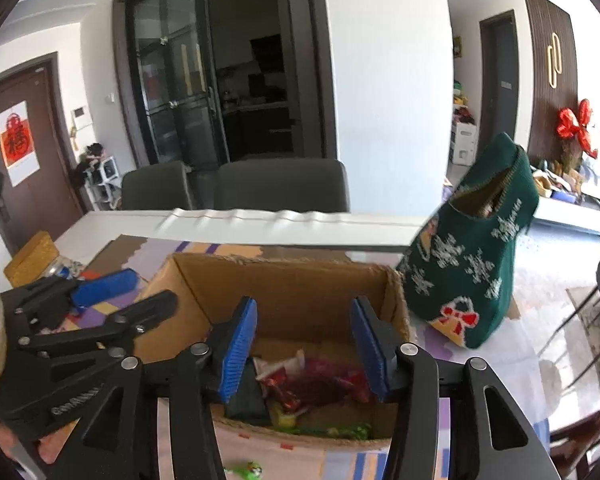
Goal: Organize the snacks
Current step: 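Carry both snacks into the cardboard box and open both tools, then move both open tools back toward the green lollipop and tan biscuit bag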
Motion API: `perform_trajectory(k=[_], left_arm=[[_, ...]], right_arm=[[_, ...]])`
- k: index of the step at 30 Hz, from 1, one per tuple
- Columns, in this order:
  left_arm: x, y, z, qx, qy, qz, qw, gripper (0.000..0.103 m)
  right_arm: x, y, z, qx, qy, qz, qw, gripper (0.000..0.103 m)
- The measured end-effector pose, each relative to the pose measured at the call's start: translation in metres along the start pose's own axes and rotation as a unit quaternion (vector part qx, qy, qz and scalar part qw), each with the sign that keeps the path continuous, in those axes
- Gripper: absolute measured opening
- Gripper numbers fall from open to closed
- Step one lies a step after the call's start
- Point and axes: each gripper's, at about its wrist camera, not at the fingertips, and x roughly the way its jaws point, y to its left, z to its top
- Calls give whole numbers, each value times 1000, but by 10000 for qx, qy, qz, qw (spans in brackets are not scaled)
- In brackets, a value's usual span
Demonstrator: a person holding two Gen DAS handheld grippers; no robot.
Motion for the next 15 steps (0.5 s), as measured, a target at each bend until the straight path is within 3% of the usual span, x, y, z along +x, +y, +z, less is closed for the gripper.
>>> perform_trajectory(k=[6,15], left_arm=[[-21,-8,-15,89,-74,-66,9999,65],[-59,-25,-35,178,-165,-288,9993,70]], right_arm=[[-15,-5,-13,49,36,-73,10000,56],[-58,-8,-33,158,-57,-122,9998,61]])
